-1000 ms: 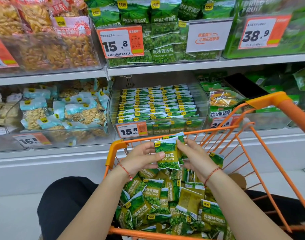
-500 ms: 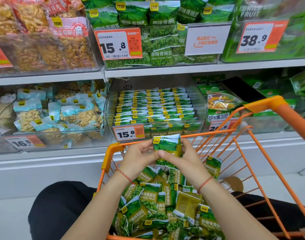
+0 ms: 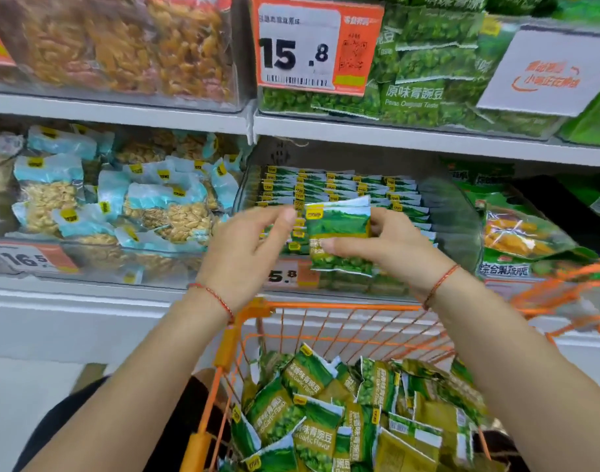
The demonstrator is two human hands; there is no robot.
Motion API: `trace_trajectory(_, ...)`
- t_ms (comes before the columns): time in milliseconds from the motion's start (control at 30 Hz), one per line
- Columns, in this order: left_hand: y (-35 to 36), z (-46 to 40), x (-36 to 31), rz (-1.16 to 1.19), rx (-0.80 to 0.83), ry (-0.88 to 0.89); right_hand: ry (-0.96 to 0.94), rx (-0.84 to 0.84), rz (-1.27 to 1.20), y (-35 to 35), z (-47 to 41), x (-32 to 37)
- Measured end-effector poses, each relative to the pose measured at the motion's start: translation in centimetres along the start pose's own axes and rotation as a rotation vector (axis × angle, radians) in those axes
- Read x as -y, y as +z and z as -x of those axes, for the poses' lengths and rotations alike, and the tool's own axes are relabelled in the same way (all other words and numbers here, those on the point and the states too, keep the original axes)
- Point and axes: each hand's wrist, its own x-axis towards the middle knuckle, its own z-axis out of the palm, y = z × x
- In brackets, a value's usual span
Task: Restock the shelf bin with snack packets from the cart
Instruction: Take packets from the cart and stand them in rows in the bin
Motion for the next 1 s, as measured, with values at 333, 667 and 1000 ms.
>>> trace_trajectory(333,0.4,-4.1,7.0,-0.172,-0.006,-0.021,0.043,-0.258,-0.069,3.9,-15.0,-1.2)
trace_trajectory(667,0.3,-4.8,7.8,-0.186,0.022,-0.014,0.063,-0.142,-0.030,6.6,-24.5,-0.4)
trace_trajectory(1000,0.3,-4.8,8.1,-0.167,0.025,-0.016,-0.168,-0.515,0.490,8.0,-25.5,-2.5)
